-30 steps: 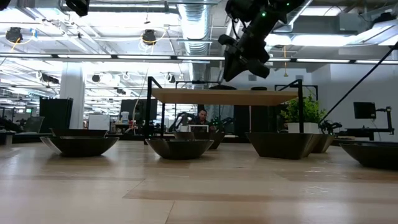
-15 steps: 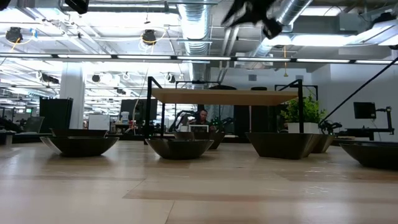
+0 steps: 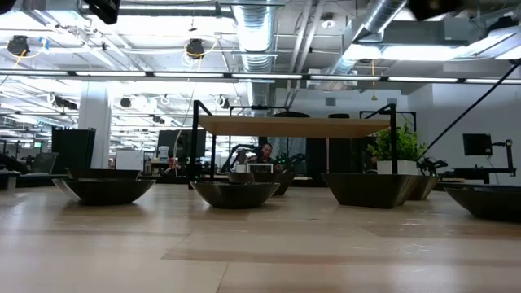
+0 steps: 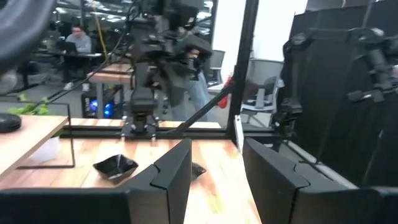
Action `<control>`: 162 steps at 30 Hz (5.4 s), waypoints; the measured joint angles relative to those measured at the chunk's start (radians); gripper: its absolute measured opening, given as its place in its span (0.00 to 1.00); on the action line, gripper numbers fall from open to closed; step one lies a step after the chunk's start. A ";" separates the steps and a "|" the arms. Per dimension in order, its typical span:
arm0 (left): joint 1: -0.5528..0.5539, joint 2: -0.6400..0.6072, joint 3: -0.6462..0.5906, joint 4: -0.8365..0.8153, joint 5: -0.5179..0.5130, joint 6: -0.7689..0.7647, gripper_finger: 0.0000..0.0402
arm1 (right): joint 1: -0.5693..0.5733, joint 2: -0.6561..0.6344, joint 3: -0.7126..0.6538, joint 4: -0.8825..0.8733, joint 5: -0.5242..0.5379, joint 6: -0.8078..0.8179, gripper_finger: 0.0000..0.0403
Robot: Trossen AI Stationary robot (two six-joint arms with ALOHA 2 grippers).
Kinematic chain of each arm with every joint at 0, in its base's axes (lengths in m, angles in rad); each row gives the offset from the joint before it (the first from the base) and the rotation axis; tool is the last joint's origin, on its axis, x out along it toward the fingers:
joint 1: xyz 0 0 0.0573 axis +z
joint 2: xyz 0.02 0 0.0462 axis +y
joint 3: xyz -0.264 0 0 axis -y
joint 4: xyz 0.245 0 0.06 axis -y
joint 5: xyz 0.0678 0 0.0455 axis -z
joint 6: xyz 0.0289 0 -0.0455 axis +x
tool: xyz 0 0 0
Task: Pick & Place Mini shaped plates
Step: Stack the leaf-shaped plate on top of the other leaf-shaped plates on the shelf
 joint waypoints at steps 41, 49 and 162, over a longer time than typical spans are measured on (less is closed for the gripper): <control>0.000 0.057 0.000 0.012 -0.024 -0.011 0.36 | 0.139 0.250 -0.011 -0.424 -0.187 -0.003 0.14; 0.000 0.057 0.000 0.012 -0.024 -0.011 0.36 | 0.138 0.250 -0.010 -0.508 -0.159 -0.053 0.14; 0.000 0.057 0.000 0.057 -0.057 -0.008 0.36 | 0.162 0.082 -0.662 0.335 -0.177 0.231 0.03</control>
